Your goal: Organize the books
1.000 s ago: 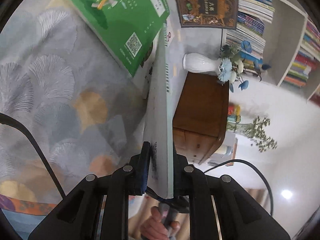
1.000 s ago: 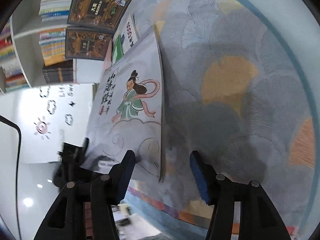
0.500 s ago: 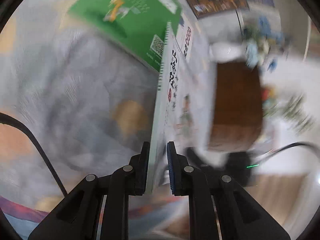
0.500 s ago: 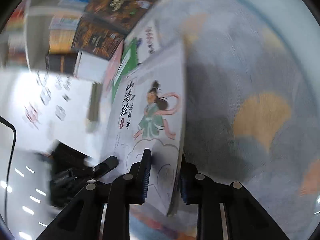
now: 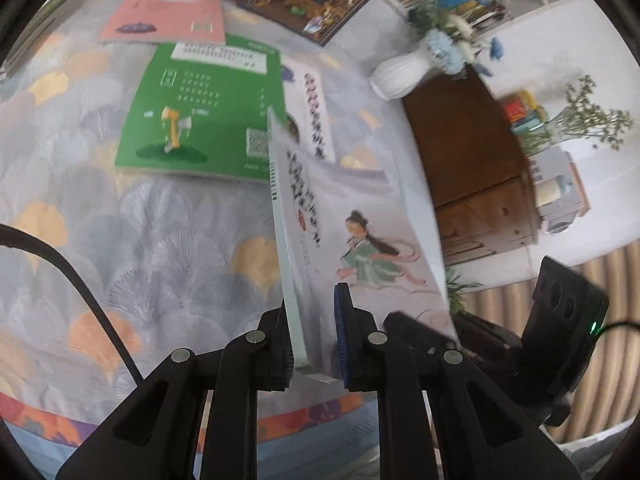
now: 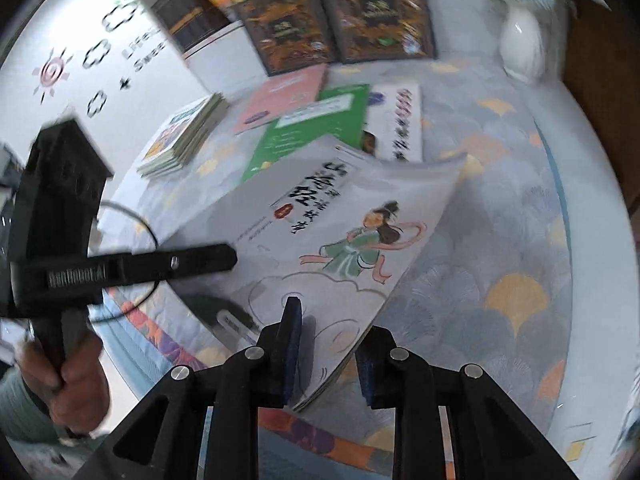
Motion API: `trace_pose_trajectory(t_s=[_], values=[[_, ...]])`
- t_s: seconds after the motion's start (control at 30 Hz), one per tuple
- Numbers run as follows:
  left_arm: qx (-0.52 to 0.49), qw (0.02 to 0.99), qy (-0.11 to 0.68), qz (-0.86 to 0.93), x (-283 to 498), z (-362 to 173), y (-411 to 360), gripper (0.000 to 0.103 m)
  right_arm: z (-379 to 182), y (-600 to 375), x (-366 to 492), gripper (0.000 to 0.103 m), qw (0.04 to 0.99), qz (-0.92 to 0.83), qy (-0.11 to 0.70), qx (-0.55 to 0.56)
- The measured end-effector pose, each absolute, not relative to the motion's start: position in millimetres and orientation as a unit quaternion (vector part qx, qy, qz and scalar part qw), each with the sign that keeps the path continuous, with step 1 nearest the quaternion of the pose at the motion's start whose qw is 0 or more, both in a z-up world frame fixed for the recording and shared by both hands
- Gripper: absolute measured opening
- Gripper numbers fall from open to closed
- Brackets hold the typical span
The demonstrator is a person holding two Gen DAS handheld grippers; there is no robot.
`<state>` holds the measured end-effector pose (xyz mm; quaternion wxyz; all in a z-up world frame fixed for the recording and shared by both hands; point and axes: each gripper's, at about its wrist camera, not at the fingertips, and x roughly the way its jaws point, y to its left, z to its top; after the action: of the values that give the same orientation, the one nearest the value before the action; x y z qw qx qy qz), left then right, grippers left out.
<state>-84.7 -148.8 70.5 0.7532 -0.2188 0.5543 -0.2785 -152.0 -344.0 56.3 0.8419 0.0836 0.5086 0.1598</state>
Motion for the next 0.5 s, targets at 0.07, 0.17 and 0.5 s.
trace_pose_trajectory(t_s=[0.07, 0.17, 0.5], values=[[-0.22, 0.756, 0.545, -0.287, -83, 80, -143, 0.012, 69, -333, -153, 0.024, 0.848, 0.161, 0.499, 0.077], [-0.212, 0.765, 0.53, -0.297, -79, 96, -128, 0.012, 87, -318, -149, 0.025, 0.856, 0.162, 0.486, 0.073], [-0.263, 0.815, 0.46, -0.233, -50, 134, 11, 0.012, 129, -197, -85, 0.026, 0.869, 0.226, 0.438, 0.043]])
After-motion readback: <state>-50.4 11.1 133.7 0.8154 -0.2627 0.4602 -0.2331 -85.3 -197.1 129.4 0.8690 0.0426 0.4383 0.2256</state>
